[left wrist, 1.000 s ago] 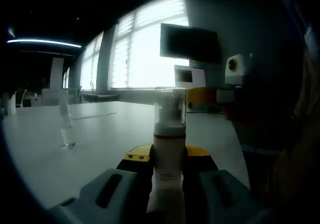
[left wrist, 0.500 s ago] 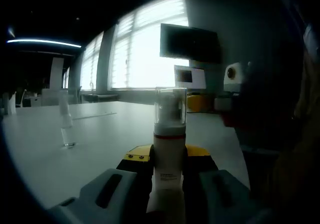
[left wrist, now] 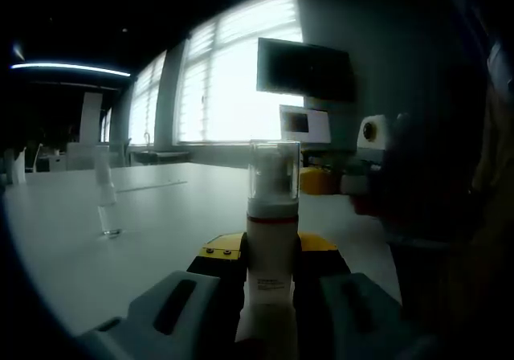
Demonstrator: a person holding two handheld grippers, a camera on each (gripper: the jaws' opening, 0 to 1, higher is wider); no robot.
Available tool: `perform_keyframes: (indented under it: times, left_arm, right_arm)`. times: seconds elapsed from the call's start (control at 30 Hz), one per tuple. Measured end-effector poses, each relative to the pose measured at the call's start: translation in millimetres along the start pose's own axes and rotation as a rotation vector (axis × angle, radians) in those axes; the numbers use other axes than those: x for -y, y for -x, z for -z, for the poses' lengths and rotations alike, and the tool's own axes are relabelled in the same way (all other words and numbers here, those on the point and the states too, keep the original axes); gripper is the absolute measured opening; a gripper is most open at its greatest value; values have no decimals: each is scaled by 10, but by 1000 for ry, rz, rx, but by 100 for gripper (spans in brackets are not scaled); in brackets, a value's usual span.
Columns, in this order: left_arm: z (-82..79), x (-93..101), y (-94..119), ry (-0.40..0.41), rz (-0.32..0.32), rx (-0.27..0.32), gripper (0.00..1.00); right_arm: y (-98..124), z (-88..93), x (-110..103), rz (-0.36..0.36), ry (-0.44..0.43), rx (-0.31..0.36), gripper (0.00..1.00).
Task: Clamp pump bottle remove cover press pump head put on cover
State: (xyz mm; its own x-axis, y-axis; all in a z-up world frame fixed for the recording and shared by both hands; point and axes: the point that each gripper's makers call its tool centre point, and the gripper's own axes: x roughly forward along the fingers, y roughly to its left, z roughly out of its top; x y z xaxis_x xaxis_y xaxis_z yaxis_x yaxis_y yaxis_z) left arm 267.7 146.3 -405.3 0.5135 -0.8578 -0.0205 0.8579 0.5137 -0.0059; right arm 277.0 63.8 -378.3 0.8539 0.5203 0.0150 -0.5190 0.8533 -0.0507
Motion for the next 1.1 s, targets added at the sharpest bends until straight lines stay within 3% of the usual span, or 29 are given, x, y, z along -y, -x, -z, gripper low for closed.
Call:
perform_keyframes:
  times: [0.43,1.1]
  left_arm:
    - [0,-8,1,-1,-2,0,13]
    - [3,-7,-5,0,-5,-6,13]
  right_arm:
    - [-23,199,9,-15,3,-11,0]
    - [-13,200,62,-19,-28,15,0]
